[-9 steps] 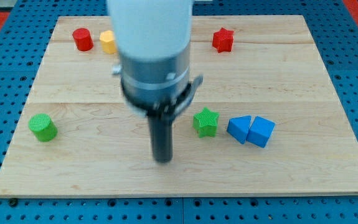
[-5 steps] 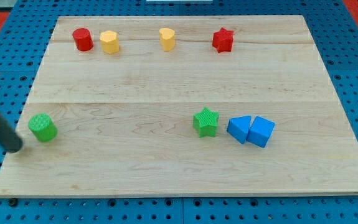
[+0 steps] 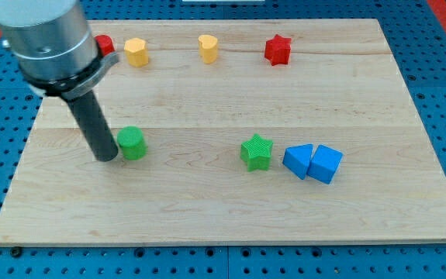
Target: Drag green circle into green star
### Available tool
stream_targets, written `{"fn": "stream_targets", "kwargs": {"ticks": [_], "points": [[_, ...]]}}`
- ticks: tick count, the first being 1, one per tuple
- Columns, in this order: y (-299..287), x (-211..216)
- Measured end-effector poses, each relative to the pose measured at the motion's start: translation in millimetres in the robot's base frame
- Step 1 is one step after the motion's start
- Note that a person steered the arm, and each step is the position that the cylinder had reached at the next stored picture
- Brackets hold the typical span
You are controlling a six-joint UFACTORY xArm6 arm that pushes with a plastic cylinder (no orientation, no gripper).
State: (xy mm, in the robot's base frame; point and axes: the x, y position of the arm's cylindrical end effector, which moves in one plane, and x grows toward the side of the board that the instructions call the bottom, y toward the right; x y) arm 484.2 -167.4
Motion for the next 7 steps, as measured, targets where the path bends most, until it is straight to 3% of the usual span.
{"fn": "stream_targets", "kwargs": {"ticks": [1, 3, 4, 6, 7], "points": [[4.2, -15.8], [163.9, -4.1], [109.7, -6.8], [111.7, -27.2], [190.0, -86.7]]}}
